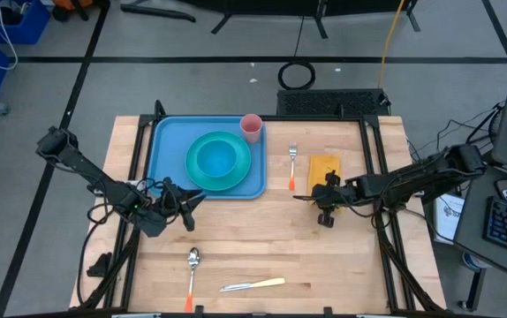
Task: Set up tray
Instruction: Put the yellow napkin to the left of the green plate on the blue serving tray
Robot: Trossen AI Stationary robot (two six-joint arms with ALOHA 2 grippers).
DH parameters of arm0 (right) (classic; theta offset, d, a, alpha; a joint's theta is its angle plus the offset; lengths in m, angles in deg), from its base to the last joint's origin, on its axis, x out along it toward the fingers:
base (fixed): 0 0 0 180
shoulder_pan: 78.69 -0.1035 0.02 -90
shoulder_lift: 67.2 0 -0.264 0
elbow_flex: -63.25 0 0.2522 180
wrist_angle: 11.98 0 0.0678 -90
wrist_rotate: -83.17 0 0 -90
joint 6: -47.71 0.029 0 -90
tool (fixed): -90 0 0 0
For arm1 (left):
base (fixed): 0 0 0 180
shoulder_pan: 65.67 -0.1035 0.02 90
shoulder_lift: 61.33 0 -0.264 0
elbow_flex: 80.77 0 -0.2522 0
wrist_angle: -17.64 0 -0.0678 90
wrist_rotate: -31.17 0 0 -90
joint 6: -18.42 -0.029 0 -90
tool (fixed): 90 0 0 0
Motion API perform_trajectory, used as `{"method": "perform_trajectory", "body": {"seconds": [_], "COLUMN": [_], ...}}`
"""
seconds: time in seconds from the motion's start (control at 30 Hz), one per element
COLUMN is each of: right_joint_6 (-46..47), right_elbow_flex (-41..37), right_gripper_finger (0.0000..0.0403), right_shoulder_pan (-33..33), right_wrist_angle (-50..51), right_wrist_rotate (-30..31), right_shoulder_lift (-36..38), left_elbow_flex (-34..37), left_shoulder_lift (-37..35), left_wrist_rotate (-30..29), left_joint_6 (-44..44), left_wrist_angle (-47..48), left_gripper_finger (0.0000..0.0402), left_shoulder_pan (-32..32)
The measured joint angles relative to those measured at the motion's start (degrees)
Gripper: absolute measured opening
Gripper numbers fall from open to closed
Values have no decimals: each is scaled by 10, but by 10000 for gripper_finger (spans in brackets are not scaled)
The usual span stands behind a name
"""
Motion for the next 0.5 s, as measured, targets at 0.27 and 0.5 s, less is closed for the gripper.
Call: {"method": "perform_trajectory", "body": {"seconds": [0.27,0.5], "right_joint_6": [2,1], "right_elbow_flex": [1,7], "right_gripper_finger": [1,1], "right_shoulder_pan": [-10,-10], "right_wrist_angle": [-36,-79], "right_wrist_rotate": [-16,-69], "right_shoulder_lift": [5,5], "left_elbow_flex": [0,0], "left_shoulder_lift": [0,0], "left_wrist_rotate": [25,25], "left_joint_6": [1,-3], "left_wrist_angle": [1,1], "left_gripper_finger": [97,97], "left_shoulder_pan": [-17,-17]}}
